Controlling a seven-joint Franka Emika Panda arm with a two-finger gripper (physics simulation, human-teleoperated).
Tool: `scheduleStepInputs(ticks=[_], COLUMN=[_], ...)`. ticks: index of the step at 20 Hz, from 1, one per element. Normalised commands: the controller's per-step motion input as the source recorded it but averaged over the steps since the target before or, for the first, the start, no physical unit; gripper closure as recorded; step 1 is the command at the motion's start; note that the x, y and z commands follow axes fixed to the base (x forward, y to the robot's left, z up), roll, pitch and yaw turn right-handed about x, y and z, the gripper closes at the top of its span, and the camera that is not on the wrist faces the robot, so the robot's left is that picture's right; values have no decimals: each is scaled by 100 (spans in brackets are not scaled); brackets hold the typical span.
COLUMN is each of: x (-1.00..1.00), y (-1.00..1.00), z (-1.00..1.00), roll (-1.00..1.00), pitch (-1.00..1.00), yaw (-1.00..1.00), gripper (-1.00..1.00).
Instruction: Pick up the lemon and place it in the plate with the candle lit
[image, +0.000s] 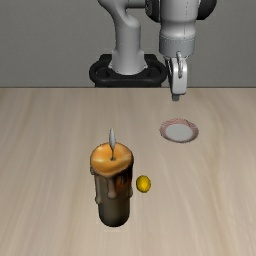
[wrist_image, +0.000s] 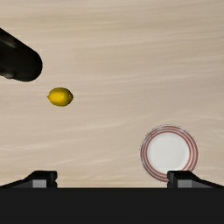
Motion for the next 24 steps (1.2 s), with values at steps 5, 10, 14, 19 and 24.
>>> scheduleStepInputs(ticks=[5, 10, 14, 19, 24], x=[100, 60, 0, 0, 0], y=[0, 0, 0, 0, 0], z=[0, -40, -100, -100, -100], roll=[0, 0, 0, 0, 0], pitch=[0, 0, 0, 0, 0], yaw=[0, 0, 0, 0, 0], gripper=[-100, -100, -100, -100, -100])
